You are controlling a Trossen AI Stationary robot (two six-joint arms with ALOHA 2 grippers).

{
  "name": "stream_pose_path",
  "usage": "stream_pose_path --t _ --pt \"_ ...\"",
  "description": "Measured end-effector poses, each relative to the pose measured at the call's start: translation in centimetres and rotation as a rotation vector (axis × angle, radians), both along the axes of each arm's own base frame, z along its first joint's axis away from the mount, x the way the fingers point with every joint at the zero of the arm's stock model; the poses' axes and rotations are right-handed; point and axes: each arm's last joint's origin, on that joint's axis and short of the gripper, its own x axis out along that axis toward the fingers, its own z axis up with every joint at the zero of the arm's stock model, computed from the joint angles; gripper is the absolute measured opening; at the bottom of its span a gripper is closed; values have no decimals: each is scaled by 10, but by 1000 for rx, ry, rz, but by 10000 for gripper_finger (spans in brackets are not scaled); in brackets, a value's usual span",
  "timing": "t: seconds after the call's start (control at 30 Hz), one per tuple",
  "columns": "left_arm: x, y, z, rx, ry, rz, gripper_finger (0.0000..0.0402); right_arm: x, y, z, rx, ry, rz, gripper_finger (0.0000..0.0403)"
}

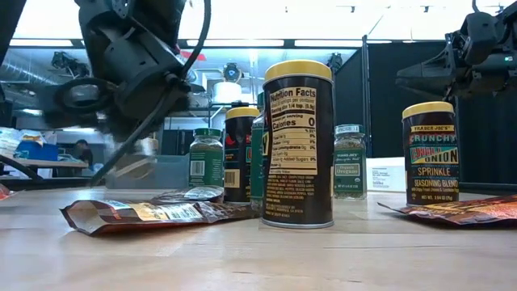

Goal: Sort spices by type
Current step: Put the gold seasoning bottle into the top black bin

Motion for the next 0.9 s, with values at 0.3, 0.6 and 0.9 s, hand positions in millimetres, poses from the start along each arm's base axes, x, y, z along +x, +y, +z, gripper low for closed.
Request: stream_pose_path --t 0.3,0.6,0.9 --pt "7 3 11 173 -64 -174 267 0 0 0 0 0 0 92" --pt "-15 9 3 140 56 -156 268 0 0 0 0 0 0 92" --pt "-53 25 -24 193 299 -193 268 0 0 0 0 1 1 92"
